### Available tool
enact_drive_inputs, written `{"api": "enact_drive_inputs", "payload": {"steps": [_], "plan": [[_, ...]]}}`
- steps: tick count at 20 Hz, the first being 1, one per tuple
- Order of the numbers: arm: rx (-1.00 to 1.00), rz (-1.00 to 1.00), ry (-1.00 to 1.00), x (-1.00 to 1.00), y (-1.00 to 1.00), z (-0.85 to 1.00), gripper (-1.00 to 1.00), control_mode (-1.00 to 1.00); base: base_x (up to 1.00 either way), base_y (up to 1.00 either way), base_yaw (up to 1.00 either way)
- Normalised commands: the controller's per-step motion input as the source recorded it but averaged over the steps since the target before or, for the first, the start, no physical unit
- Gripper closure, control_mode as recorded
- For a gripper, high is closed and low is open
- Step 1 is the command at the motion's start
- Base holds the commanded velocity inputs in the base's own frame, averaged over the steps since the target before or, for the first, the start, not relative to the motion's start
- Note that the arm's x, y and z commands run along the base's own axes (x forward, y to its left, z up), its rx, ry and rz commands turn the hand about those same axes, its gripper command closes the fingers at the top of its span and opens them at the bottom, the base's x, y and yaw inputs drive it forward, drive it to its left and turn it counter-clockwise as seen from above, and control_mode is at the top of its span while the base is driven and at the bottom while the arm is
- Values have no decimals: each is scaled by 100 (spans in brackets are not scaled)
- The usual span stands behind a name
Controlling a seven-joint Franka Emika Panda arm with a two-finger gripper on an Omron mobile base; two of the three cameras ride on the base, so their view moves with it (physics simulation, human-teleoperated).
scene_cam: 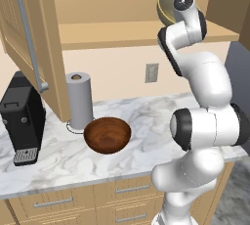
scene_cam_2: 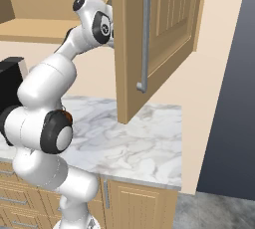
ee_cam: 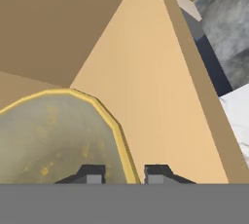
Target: Open the cabinet. Pick the bowls from the counter and place them in the cabinet. Then close the cabinet.
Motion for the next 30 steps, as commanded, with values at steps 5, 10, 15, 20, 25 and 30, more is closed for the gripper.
{"api": "enact_drive_inputs", "payload": {"steps": [5,10,15,20,25,30], "plan": [[0,0,-11,-18,-2,5,-100,-100,0,0,0],[0,0,-36,-67,0,18,-100,-100,0,0,0],[0,0,-10,-27,2,-32,-100,-100,0,0,0],[0,0,0,82,11,-40,-100,-100,0,0,0],[0,2,-5,90,17,11,-100,-100,0,0,0],[0,5,-5,51,19,20,-100,-100,0,0,0]]}}
